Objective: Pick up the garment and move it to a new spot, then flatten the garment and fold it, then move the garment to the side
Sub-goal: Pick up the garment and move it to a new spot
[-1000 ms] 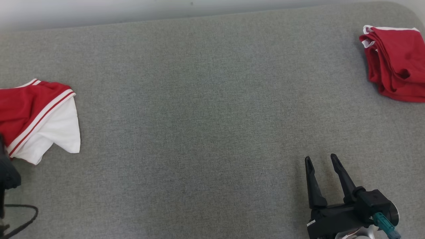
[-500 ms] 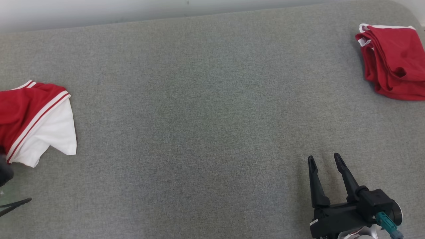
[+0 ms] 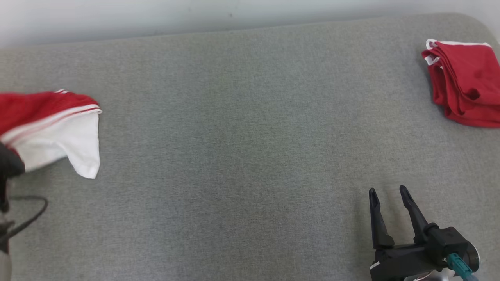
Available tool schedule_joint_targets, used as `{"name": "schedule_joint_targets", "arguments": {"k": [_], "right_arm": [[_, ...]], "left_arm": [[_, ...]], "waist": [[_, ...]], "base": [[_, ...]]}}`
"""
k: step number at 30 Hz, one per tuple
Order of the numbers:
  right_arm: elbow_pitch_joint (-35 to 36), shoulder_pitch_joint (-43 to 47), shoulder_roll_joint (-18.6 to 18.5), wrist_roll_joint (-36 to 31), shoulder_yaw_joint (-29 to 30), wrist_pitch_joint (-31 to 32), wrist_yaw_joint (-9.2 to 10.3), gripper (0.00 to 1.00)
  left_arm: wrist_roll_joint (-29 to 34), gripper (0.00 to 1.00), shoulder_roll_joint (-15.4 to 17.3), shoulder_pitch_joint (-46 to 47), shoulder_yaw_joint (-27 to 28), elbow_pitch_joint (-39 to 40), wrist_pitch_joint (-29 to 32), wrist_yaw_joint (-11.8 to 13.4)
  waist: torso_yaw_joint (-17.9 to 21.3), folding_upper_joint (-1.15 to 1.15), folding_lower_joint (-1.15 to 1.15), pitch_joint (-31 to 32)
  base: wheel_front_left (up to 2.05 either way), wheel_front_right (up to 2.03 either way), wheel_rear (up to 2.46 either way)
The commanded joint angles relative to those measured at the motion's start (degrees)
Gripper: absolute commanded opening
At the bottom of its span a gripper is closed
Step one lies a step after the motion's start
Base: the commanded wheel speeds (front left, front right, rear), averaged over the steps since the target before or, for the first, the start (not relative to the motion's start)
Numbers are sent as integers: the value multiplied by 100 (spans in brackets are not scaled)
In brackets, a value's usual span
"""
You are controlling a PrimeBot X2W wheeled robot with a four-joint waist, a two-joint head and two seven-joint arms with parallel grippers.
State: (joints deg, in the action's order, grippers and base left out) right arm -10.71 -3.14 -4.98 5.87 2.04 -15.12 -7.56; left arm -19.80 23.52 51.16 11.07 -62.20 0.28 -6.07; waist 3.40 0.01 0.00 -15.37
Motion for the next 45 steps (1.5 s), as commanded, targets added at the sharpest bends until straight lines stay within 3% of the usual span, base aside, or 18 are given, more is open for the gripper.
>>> {"name": "schedule_joint_targets", "arguments": {"k": [1,8,13,16,19,28,35,45], "right_arm": [[-15,62,26,-26,-6,-1,12,100],[-79,115,106,-1,-72,-1,12,100],[-127,212,149,40,-148,-1,12,100],[-132,240,179,32,-189,-1,12,100],[-163,262,181,52,-200,-1,12,100],[-248,344,210,80,-211,-1,12,100],[-251,383,218,73,-199,-1,12,100],[-270,393,219,117,-217,-1,12,100]], "left_arm": [[-27,0,-48,139,-15,125,-131,-44],[-297,0,-407,421,-569,1171,-604,-148],[-823,0,-624,259,-1195,2262,-472,-135],[-1330,0,-920,18,-1429,2831,-273,-136],[-1454,0,-915,-134,-1572,3191,-202,-135],[-1524,0,-1482,-1076,-2384,4178,-5,-137],[-1477,0,-1769,-1855,-2830,4181,-139,-85],[-1302,0,-1873,-2909,-3371,2705,-658,-98]], "waist": [[-68,-1,0,95],[-37,-1,0,385],[172,-1,0,568],[377,-1,0,656],[535,-1,0,714],[1089,-1,0,903],[1220,-1,0,902],[1205,-1,0,922]], "base": [[0,0,0],[0,0,0],[0,0,0],[0,0,0],[0,0,0],[0,0,0],[0,0,0],[0,0,0]]}}
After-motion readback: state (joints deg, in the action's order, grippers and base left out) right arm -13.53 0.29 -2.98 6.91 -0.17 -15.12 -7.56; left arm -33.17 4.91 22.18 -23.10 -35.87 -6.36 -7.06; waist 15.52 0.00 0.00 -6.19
